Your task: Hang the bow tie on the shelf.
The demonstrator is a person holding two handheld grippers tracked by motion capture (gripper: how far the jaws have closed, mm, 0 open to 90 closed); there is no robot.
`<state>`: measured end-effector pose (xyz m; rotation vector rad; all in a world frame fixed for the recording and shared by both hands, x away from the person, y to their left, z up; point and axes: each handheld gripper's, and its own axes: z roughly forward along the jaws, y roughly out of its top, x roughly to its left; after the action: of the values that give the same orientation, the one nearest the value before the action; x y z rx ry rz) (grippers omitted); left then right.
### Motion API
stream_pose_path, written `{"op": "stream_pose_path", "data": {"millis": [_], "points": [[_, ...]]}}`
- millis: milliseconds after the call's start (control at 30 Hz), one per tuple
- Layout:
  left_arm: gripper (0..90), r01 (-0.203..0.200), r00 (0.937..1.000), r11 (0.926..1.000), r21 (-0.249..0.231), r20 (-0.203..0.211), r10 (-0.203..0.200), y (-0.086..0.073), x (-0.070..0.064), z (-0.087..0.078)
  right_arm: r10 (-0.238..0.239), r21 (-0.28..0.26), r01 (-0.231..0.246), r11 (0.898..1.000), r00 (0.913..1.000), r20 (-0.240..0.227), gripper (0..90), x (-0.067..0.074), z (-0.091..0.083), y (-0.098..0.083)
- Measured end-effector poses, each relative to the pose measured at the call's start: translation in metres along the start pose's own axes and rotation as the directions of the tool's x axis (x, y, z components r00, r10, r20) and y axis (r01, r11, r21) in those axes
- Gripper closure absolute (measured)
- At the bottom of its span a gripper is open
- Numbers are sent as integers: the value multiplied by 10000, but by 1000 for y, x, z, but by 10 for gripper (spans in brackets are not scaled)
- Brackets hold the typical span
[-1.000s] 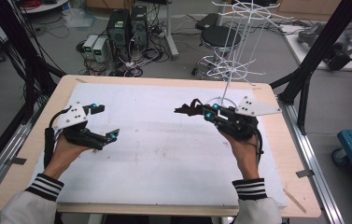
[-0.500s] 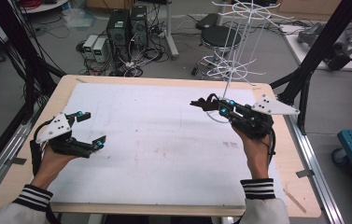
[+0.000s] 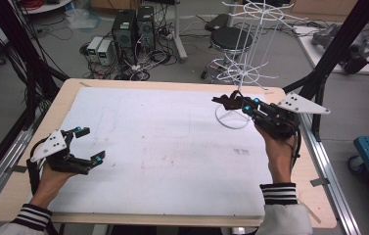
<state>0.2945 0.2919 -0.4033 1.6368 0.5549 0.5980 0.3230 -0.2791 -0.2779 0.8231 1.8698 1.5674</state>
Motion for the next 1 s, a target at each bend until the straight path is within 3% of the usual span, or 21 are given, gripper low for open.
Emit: {"op": "stream_pose_path", "data": {"millis": [300,833,1000], "points": [[17,291,9993,9996,-2,-217,-291,-17,-3,-8,59,111,-61,9999,9997,232,822,-9,8,7],[17,270,9992,9994,-200,-301,-276,-33,-8,-12,418,328,-439,9985,9973,606,820,-25,27,12],[17,367,9988,9992,-183,-326,-373,-35,-9,-12,518,626,-572,9964,9950,856,819,-30,31,15]]}}
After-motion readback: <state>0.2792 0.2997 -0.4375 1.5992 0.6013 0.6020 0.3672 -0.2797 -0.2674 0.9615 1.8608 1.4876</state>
